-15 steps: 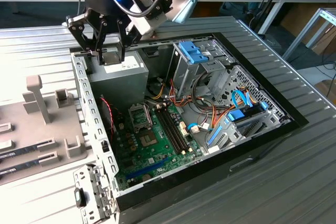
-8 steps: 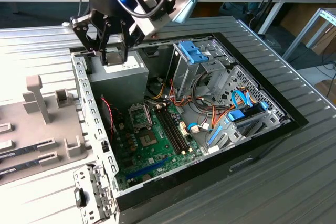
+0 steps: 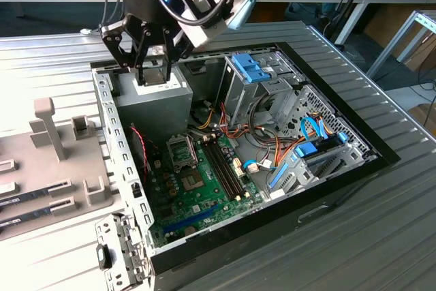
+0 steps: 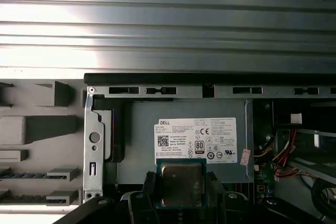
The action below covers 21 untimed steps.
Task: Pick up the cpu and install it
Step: 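Pick up the cpu and move it towards the insertion slot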
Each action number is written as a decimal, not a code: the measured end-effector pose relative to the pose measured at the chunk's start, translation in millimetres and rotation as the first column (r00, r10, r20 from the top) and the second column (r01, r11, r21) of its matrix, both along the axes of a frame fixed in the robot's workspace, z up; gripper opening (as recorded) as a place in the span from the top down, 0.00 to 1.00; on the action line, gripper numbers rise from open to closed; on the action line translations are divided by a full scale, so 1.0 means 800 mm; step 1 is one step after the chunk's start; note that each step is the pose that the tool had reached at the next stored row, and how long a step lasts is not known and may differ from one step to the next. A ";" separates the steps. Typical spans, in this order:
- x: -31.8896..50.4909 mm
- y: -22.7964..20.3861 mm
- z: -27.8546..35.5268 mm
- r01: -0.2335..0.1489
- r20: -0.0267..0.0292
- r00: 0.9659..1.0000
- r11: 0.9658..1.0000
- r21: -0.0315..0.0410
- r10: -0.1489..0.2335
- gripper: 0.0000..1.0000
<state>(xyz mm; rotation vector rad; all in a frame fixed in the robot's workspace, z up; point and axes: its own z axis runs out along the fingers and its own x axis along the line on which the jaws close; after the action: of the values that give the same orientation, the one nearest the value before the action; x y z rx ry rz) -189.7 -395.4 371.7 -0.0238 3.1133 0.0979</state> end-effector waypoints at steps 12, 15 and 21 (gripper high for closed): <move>0.014 -0.0028 -0.0040 0.000 0.000 1.000 1.000 0.000 0.000 0.53; 0.017 -0.0035 -0.0051 0.000 0.000 1.000 1.000 0.000 0.000 0.53; 0.029 -0.0061 -0.0097 0.000 0.000 1.000 1.000 0.000 0.000 0.53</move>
<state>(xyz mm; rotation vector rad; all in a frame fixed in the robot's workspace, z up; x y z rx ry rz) -166.8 -400.2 364.0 -0.0237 3.1134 0.0979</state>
